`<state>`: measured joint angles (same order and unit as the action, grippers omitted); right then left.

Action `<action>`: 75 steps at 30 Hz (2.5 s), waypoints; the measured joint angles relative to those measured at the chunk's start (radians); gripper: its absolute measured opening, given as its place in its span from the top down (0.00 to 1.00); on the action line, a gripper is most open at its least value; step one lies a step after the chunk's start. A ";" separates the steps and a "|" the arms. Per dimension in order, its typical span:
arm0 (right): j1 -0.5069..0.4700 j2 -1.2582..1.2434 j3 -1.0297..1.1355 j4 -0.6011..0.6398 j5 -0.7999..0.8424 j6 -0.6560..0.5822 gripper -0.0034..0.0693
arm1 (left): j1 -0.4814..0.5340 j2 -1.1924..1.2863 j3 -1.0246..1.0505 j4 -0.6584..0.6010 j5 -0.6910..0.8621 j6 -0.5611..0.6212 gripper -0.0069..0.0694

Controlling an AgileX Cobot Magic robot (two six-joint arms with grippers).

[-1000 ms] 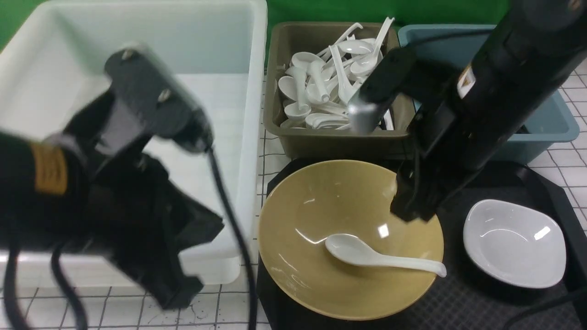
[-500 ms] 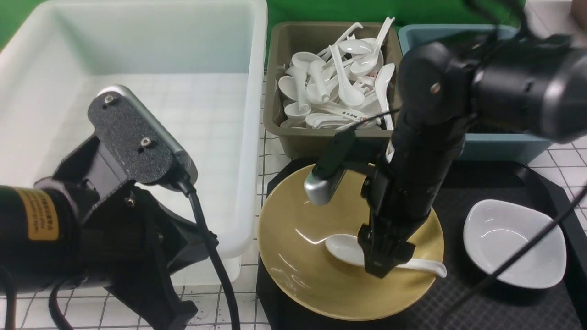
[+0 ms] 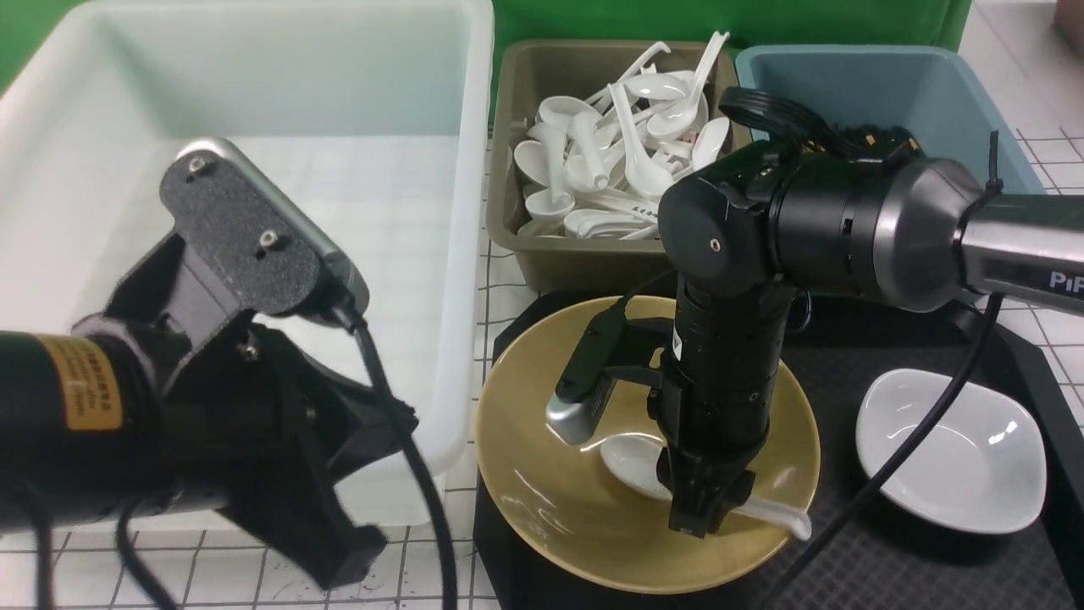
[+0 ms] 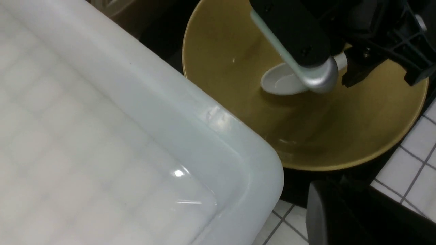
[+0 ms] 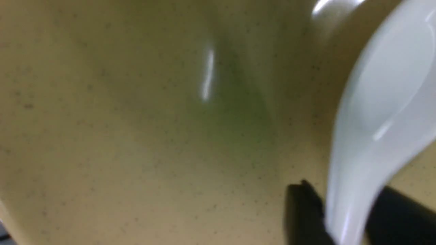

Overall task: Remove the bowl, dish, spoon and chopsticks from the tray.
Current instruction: Use the right arm to grab the soup spoon in the middle, then use the right arm to put the soup spoon into the small storage box in the middle, then use the left arm to grab the yellow noodle bowl on the left

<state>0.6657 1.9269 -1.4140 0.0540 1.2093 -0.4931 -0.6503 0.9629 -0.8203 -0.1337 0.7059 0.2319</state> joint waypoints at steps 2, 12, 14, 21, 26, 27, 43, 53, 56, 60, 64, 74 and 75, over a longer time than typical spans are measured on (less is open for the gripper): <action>0.000 0.000 -0.013 -0.003 0.009 0.010 0.70 | 0.000 0.033 0.001 -0.004 -0.048 -0.029 0.93; -0.031 0.000 -0.329 -0.157 -0.004 0.094 0.70 | 0.139 0.174 -0.140 -0.016 -0.140 -0.072 0.93; -0.069 0.000 -0.397 -0.166 -0.078 0.143 0.70 | 0.212 0.194 -0.190 -0.018 -0.153 -0.059 0.93; -0.192 0.025 -0.465 -0.186 -0.446 0.352 0.70 | 0.316 0.239 -0.234 -0.121 -0.161 0.002 0.93; -0.236 0.122 -0.468 -0.186 -0.630 0.417 0.67 | 0.295 0.291 -0.234 -0.221 -0.137 0.058 0.93; -0.242 0.147 -0.468 -0.186 -0.655 0.427 0.65 | 0.291 0.302 -0.234 -0.232 -0.128 0.068 0.93; -0.264 0.018 -0.468 -0.180 -0.334 0.356 0.39 | 0.275 0.384 -0.398 -0.264 0.070 0.159 0.93; -0.264 -0.172 -0.315 -0.111 0.024 0.251 0.74 | 0.114 0.715 -0.712 -0.150 0.271 0.173 0.75; -0.264 -0.264 -0.207 -0.054 0.028 0.225 0.79 | 0.076 0.815 -0.792 -0.088 0.324 0.133 0.61; -0.264 -0.391 -0.067 -0.018 0.035 0.196 0.81 | 0.053 0.946 -0.901 -0.009 0.351 0.080 0.43; -0.264 -0.468 0.011 -0.017 0.038 0.190 0.81 | 0.051 1.026 -0.953 0.030 0.359 0.075 0.34; -0.264 -0.525 0.033 -0.014 -0.013 0.182 0.81 | 0.051 1.130 -0.959 0.097 0.361 0.076 0.32; -0.264 -0.525 0.033 -0.014 -0.013 0.182 0.81 | 0.051 1.130 -0.959 0.097 0.361 0.076 0.32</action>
<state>0.4015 1.4016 -1.3807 0.0395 1.1959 -0.3112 -0.5993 2.0926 -1.7795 -0.0367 1.0672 0.3075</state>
